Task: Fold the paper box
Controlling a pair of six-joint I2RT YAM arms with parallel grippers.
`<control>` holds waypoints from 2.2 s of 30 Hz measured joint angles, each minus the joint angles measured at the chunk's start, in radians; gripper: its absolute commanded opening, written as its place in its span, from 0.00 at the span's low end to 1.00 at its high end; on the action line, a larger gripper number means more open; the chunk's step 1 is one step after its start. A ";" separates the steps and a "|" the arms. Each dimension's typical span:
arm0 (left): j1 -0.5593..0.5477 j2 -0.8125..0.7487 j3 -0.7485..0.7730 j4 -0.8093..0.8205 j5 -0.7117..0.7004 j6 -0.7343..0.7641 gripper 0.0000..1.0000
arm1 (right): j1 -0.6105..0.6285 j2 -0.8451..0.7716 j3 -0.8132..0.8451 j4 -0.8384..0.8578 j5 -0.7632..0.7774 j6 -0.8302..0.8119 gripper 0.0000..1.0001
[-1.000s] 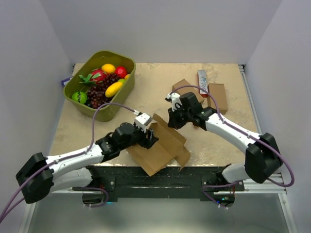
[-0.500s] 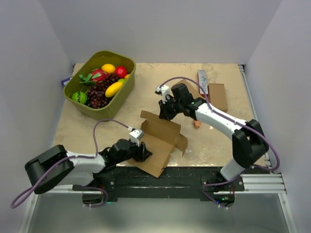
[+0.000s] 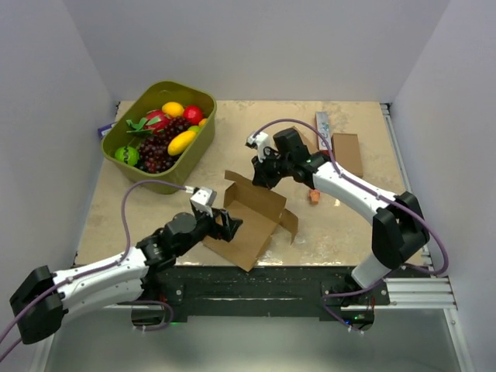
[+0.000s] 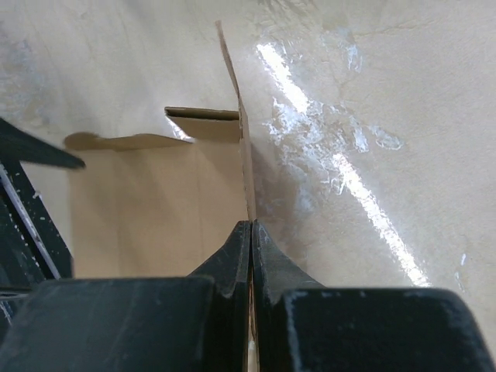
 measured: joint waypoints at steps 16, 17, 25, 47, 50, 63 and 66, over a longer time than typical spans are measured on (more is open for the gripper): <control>0.168 0.137 0.108 -0.090 -0.061 0.243 0.93 | 0.000 -0.110 -0.013 -0.065 -0.083 -0.015 0.00; 0.170 0.146 0.108 -0.079 -0.055 0.255 0.90 | 0.000 -0.121 -0.013 -0.067 -0.089 -0.017 0.00; 0.187 0.183 0.107 0.063 0.035 0.348 0.31 | 0.000 -0.150 -0.013 -0.113 -0.141 -0.043 0.00; 0.195 -0.081 -0.045 0.127 0.359 0.333 0.76 | -0.050 -0.084 -0.003 -0.154 -0.182 -0.097 0.00; 0.194 -0.114 -0.019 0.108 0.343 0.310 0.77 | -0.057 -0.084 -0.003 -0.151 -0.155 -0.090 0.00; 0.015 0.168 0.154 -0.046 -0.147 0.077 0.89 | 0.012 -0.127 -0.036 -0.018 0.114 0.187 0.00; -0.032 0.261 0.210 -0.081 -0.241 0.025 0.91 | 0.027 -0.135 -0.054 0.005 0.171 0.242 0.00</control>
